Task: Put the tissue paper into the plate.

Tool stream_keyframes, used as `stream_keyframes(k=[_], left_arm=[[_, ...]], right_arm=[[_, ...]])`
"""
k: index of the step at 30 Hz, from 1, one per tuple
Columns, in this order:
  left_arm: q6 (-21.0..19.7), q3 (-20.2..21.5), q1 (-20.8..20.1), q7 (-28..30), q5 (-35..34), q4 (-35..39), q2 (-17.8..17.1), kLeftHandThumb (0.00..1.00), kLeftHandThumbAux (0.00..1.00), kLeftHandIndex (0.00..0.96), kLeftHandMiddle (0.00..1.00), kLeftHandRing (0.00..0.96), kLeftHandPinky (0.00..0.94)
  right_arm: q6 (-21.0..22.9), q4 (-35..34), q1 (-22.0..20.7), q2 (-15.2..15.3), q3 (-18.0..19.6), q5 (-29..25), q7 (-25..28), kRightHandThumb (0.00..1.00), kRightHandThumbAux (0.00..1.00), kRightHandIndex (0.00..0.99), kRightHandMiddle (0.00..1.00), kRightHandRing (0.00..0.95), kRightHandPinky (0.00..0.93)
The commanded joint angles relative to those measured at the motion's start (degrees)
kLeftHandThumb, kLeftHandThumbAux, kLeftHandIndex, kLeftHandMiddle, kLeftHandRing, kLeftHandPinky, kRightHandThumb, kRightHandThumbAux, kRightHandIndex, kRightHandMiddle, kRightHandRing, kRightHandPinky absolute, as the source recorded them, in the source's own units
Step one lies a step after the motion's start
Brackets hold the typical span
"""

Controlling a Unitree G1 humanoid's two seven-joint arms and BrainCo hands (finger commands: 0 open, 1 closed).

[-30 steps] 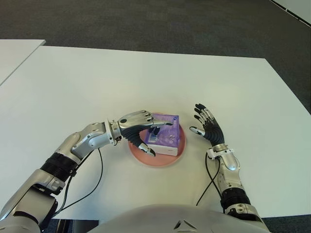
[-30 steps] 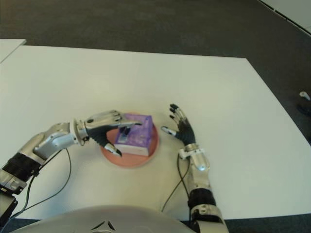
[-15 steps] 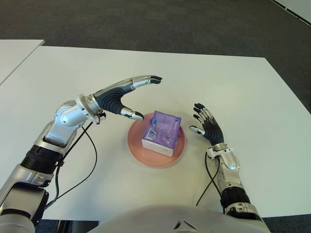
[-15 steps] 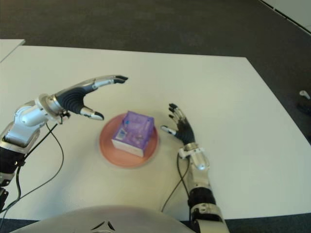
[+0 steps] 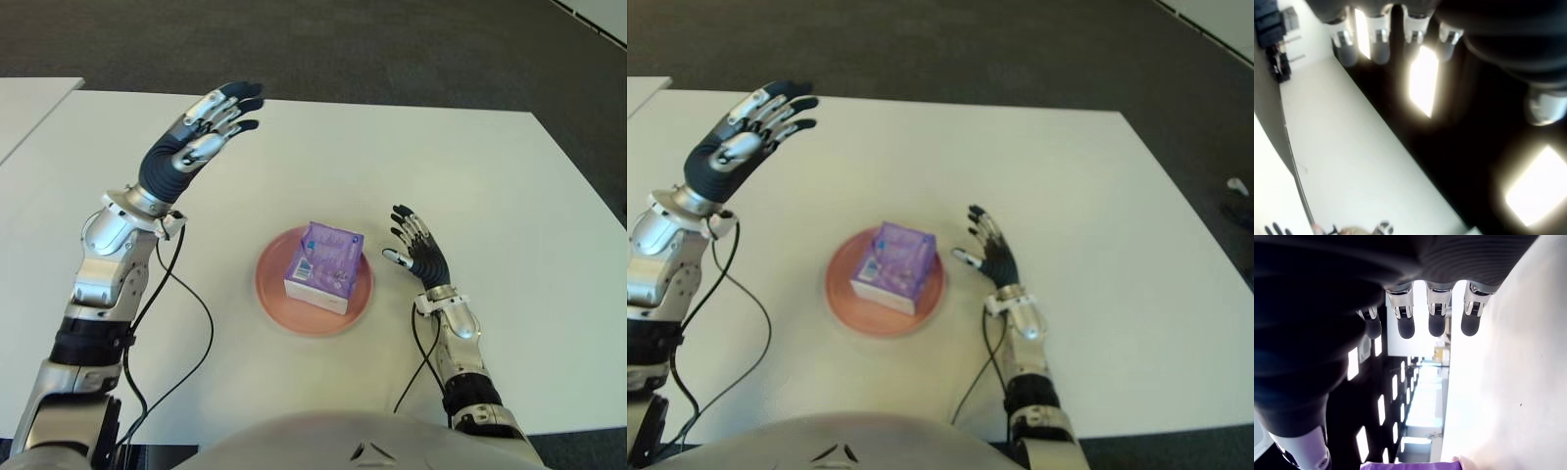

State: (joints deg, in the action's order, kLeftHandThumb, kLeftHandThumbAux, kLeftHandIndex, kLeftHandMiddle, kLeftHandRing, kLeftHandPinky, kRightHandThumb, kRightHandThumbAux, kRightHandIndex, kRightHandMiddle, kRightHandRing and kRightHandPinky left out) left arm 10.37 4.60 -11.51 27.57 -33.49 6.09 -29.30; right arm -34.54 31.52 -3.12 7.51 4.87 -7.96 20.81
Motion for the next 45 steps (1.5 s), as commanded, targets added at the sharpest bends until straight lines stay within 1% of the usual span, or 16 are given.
stream_keyframes(k=[1,4,8,13,15,17,18,20,23,25,30,33,35,38,43,45], left_arm=[[-7.61,3.02,-2.11,-0.39,-4.16,-0.64,1.02,0.077,0.244,0.000,0.000,0.000,0.000],[-9.85,5.38,-2.18,0.19,-5.02,-1.51,0.77,0.084,0.224,0.000,0.000,0.000,0.000],[-11.41,7.62,-1.28,0.06,-5.17,-1.89,1.59,0.092,0.214,0.000,0.000,0.000,0.000],[-11.96,8.92,1.35,-1.31,-4.16,-1.34,4.35,0.082,0.245,0.000,0.000,0.000,0.000],[-9.06,8.10,2.59,-2.88,0.42,-3.03,6.13,0.062,0.275,0.000,0.000,0.000,0.000],[-5.50,7.17,2.81,-4.35,5.41,-6.09,7.73,0.044,0.298,0.000,0.000,0.000,0.000],[-1.91,5.90,2.35,-6.08,9.75,-10.13,9.22,0.035,0.309,0.000,0.000,0.000,0.000],[3.83,4.08,1.23,-8.82,16.23,-17.15,11.61,0.018,0.339,0.000,0.000,0.000,0.000],[10.29,1.98,0.27,-12.56,22.50,-26.26,15.10,0.004,0.389,0.000,0.000,0.000,0.000],[12.50,1.19,0.78,-14.41,24.94,-29.09,16.56,0.002,0.404,0.000,0.000,0.000,0.000],[16.10,-0.92,5.87,-18.59,30.80,-31.52,18.90,0.000,0.419,0.000,0.000,0.000,0.000],[19.88,-1.95,9.02,-19.27,33.62,-34.47,18.91,0.000,0.416,0.000,0.000,0.000,0.000],[22.38,-2.38,9.89,-19.47,35.05,-37.51,18.62,0.000,0.417,0.000,0.000,0.000,0.000],[25.93,-3.57,9.28,-20.90,37.87,-43.96,18.94,0.000,0.422,0.000,0.000,0.000,0.000],[29.23,-4.85,6.80,-24.15,40.69,-52.21,19.66,0.000,0.428,0.000,0.000,0.000,0.000],[30.80,-5.67,5.90,-26.42,42.24,-56.19,20.52,0.000,0.429,0.000,0.000,0.000,0.000]], right_arm=[[0.72,5.22,5.05,-2.45,-1.22,0.65,-0.16,0.000,0.742,0.000,0.000,0.000,0.000],[2.03,4.75,5.12,-2.61,-1.18,0.47,-0.54,0.000,0.748,0.000,0.000,0.000,0.000],[1.46,4.97,5.03,-2.75,-1.13,0.38,-0.50,0.000,0.750,0.000,0.000,0.000,0.000],[0.70,5.44,4.99,-2.69,-1.20,0.40,-0.29,0.000,0.752,0.000,0.000,0.000,0.000],[0.41,5.60,4.94,-2.62,-1.24,0.46,-0.28,0.000,0.753,0.000,0.000,0.000,0.000],[0.21,5.76,4.88,-2.57,-1.26,0.54,-0.33,0.000,0.754,0.000,0.000,0.000,0.000],[0.25,5.70,4.92,-2.59,-1.30,0.63,-0.43,0.000,0.754,0.000,0.000,0.000,0.000],[0.44,5.49,5.01,-2.63,-1.39,0.73,-0.57,0.000,0.755,0.000,0.000,0.000,0.000],[0.58,5.26,5.19,-2.66,-1.53,0.72,-0.51,0.000,0.760,0.000,0.000,0.000,0.000],[0.69,5.10,5.25,-2.68,-1.57,0.64,-0.45,0.000,0.763,0.000,0.000,0.000,0.000],[1.70,4.27,5.24,-3.00,-1.58,0.03,-0.33,0.000,0.771,0.000,0.000,0.000,0.000],[2.43,3.77,5.60,-3.22,-1.51,-0.42,-0.44,0.000,0.779,0.000,0.000,0.000,0.000],[2.66,3.58,5.86,-3.30,-1.51,-0.62,-0.44,0.000,0.785,0.000,0.000,0.000,0.000],[2.71,3.25,6.14,-3.35,-1.52,-0.84,-0.22,0.000,0.792,0.000,0.000,0.000,0.000],[5.11,1.75,6.76,-3.43,-1.50,-1.51,-0.16,0.000,0.794,0.000,0.000,0.000,0.000],[5.15,1.77,6.77,-3.46,-1.52,-1.73,0.18,0.000,0.797,0.000,0.000,0.000,0.000]])
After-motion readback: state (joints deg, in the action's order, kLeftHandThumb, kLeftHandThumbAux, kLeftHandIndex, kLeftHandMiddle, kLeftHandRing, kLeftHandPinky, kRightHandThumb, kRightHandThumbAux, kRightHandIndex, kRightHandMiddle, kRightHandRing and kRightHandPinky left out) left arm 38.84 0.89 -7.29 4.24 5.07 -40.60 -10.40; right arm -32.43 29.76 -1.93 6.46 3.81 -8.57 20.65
